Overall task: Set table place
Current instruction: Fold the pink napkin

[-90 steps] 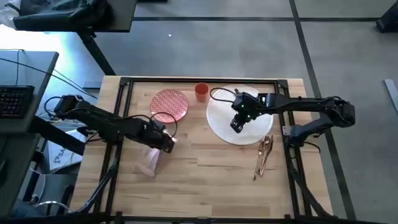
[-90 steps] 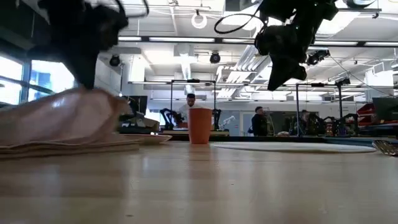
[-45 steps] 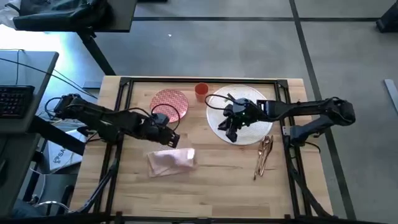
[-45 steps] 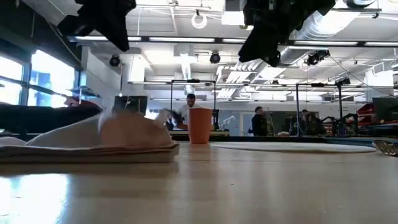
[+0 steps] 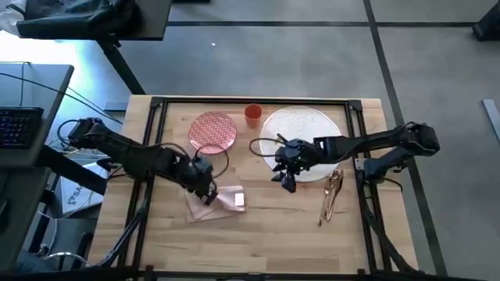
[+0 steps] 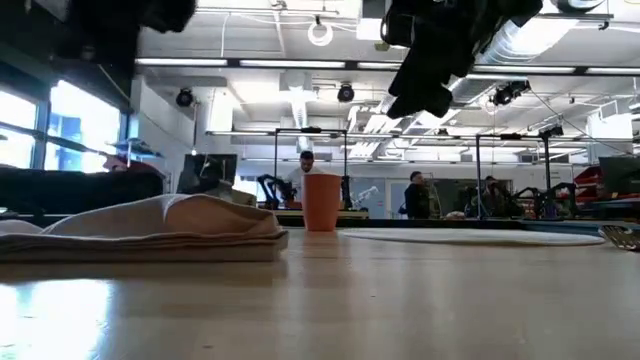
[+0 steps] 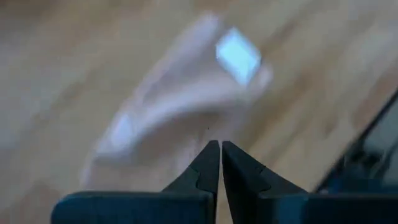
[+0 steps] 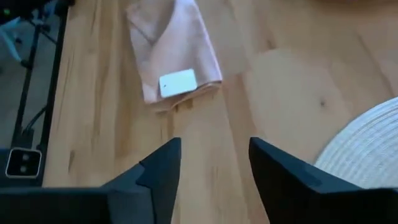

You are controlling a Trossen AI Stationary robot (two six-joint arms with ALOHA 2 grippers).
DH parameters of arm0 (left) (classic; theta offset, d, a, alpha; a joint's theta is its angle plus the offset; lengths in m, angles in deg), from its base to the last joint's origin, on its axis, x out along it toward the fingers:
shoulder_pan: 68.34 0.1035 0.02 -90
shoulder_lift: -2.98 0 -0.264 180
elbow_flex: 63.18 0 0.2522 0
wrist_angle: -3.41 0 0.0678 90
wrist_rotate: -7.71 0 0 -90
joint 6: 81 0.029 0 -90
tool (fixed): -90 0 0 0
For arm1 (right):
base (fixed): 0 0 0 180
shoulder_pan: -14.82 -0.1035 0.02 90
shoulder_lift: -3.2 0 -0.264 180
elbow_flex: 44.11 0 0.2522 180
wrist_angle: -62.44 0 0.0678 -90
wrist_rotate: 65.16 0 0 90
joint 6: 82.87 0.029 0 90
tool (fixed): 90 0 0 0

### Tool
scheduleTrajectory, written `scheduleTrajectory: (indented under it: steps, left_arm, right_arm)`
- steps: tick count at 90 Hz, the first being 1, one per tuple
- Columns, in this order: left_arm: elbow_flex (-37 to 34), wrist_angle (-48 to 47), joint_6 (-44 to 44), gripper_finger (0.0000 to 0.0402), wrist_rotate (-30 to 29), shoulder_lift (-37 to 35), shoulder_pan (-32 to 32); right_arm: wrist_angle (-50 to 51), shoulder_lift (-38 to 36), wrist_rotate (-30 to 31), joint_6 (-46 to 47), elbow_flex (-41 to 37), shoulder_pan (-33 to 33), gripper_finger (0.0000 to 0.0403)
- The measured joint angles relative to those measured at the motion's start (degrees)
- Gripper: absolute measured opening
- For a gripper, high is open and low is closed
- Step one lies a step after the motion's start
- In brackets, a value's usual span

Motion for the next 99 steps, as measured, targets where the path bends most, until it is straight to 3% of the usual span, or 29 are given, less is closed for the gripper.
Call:
scheduleTrajectory:
  steps: [13,25,31,47,65,85,99]
  left_arm:
    - [-6.76,7.53,-6.07,0.006,4.6,0.0,-4.87]
    - [-11.16,15.75,-0.13,0.0099,3.12,0.06,-7.39]
    - [-12.08,15.96,6.78,0.0111,2.67,0.61,-7.86]
    - [-12.02,15.95,35.06,0.0119,2.13,2.81,-9.35]
    - [-12.06,13.95,50.87,0.0119,2.05,8.8,-9.37]
    - [-11.78,13.94,52.45,0.0111,3.86,16.88,-8.73]
    - [-10.23,12.63,50.08,0.0062,3.65,18.39,-7.8]
  right_arm:
    - [0.08,0.0,-0.11,1.49,0.0,-0.28,0.0172]
    - [1.09,-0.02,-0.56,1.49,0.0,-0.27,0.0172]
    - [2.04,0.0,-0.87,1.49,0.0,-0.27,0.0172]
    - [3.09,-0.02,-3.41,3.29,0.0,-0.27,0.0172]
    - [3.2,-0.02,-3.51,9.84,0.0,-0.27,0.0171]
    - [3.06,-0.02,-3.51,14.02,0.0,-0.37,0.0171]
    - [3.06,-0.02,-3.57,14.67,0.0,-0.42,0.0171]
